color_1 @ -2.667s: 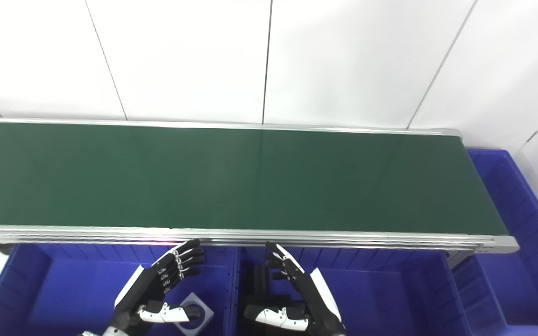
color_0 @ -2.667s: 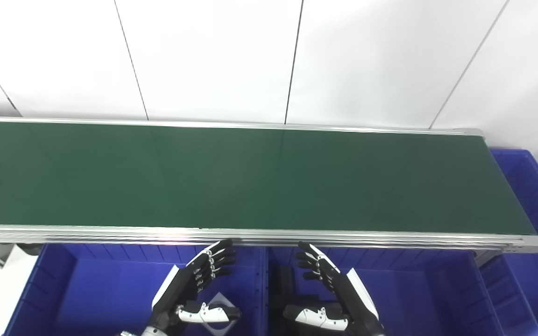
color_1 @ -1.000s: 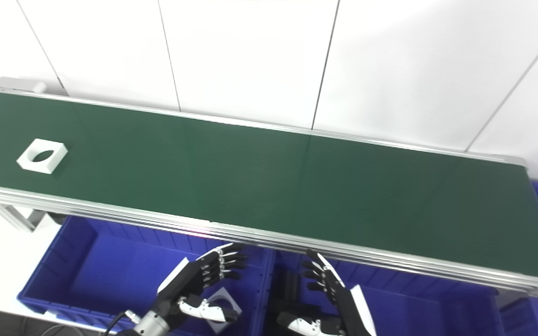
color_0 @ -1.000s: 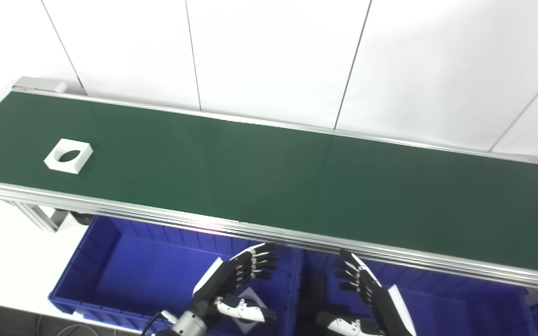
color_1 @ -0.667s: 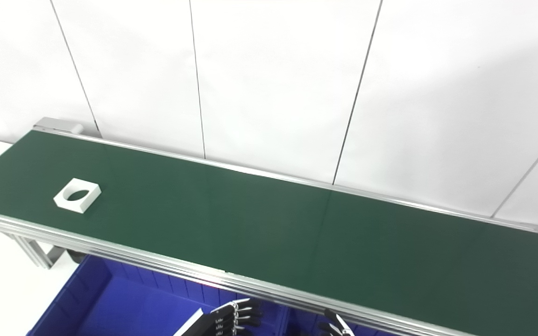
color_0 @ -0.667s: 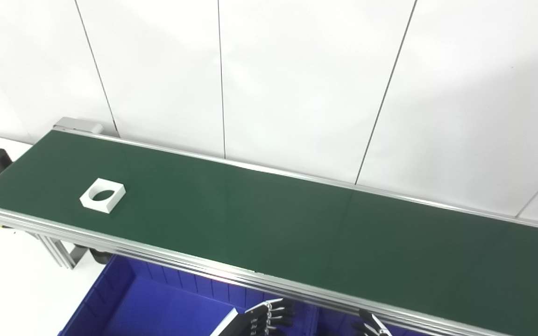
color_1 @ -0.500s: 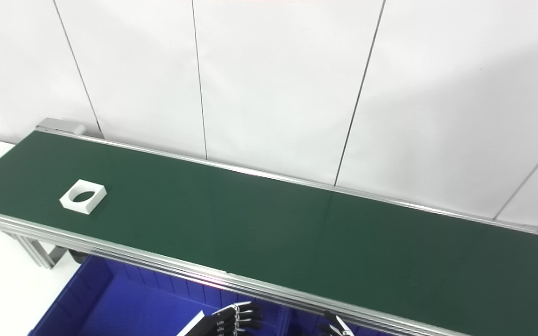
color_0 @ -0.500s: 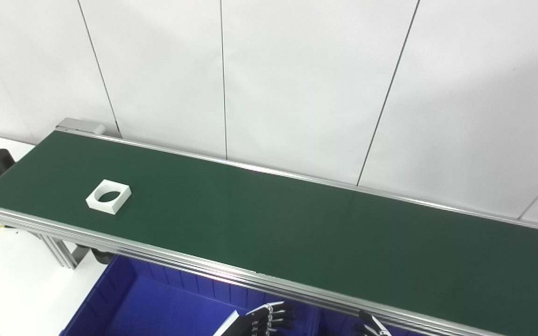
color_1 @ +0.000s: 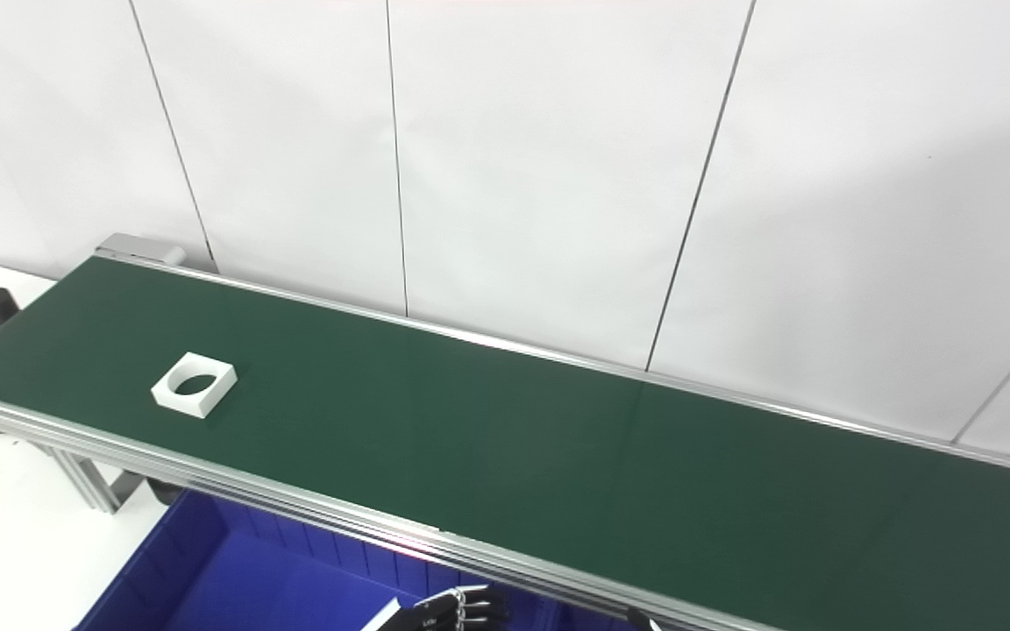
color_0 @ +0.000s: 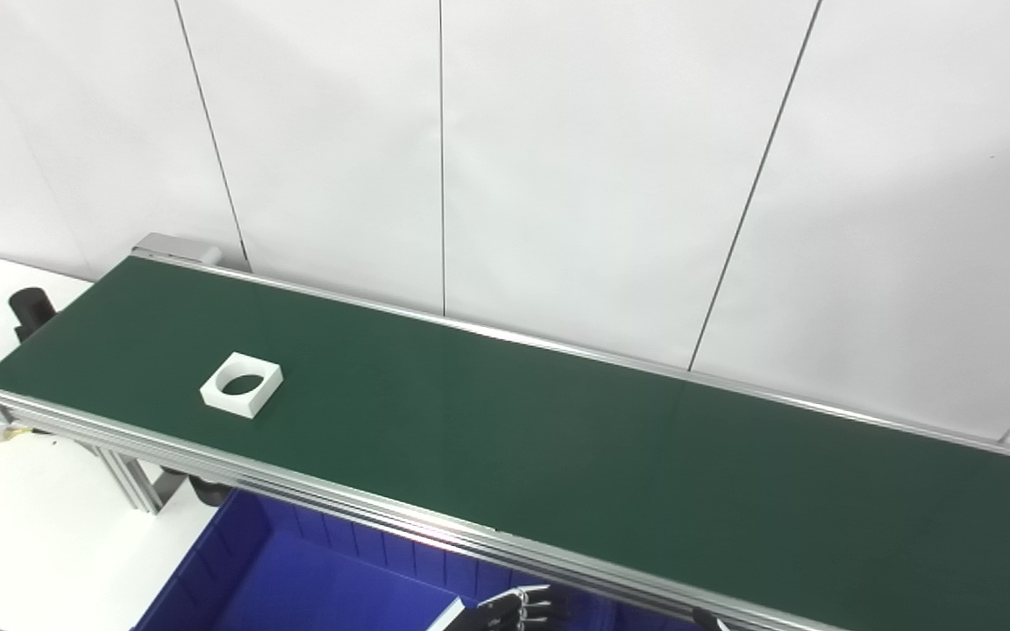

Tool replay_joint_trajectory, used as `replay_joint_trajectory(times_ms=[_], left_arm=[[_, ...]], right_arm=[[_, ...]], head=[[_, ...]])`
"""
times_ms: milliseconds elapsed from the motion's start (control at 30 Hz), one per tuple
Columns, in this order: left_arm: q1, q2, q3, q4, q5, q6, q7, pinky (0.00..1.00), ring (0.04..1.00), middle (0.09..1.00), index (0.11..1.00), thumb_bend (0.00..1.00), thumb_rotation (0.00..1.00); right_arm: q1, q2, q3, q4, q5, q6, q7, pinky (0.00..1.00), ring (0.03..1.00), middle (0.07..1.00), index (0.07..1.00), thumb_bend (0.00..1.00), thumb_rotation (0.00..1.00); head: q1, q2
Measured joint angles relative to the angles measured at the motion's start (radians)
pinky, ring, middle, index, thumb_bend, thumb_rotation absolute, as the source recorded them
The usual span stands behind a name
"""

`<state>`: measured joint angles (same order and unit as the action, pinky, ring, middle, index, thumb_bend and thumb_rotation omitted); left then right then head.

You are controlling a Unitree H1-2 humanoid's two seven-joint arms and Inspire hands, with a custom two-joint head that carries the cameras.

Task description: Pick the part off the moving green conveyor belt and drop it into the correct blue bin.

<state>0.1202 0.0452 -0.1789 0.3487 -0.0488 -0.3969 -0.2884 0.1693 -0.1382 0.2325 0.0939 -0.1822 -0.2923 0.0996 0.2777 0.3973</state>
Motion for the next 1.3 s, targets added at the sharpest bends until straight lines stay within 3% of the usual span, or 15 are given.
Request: replay_joint_trajectory(times_ms=[767,1033,1300], left_arm=[[0.002,0.005,0.0,-0.038,0.0,0.0,0.0,0.68,0.762,0.792,0.811,1.0,0.18],[0.023,0.043,-0.001,-0.16,-0.003,0.033,-0.009,0.67,0.755,0.785,0.809,1.0,0.23],[0.045,0.088,-0.011,-0.3,-0.013,0.136,-0.035,0.7,0.763,0.781,0.805,1.0,0.23]], right_arm=[[-0.006,0.001,0.0,0.006,0.002,0.0,0.0,0.74,0.807,0.835,0.914,0.65,0.23],[-0.005,0.002,0.0,0.005,0.003,0.0,0.0,0.73,0.801,0.83,0.916,0.65,0.23],[-0.005,0.006,0.0,0.005,0.003,0.0,-0.001,0.74,0.809,0.836,0.919,0.65,0.22]], head=[[0.002,0.0],[0.005,0.002],[0.003,0.002]])
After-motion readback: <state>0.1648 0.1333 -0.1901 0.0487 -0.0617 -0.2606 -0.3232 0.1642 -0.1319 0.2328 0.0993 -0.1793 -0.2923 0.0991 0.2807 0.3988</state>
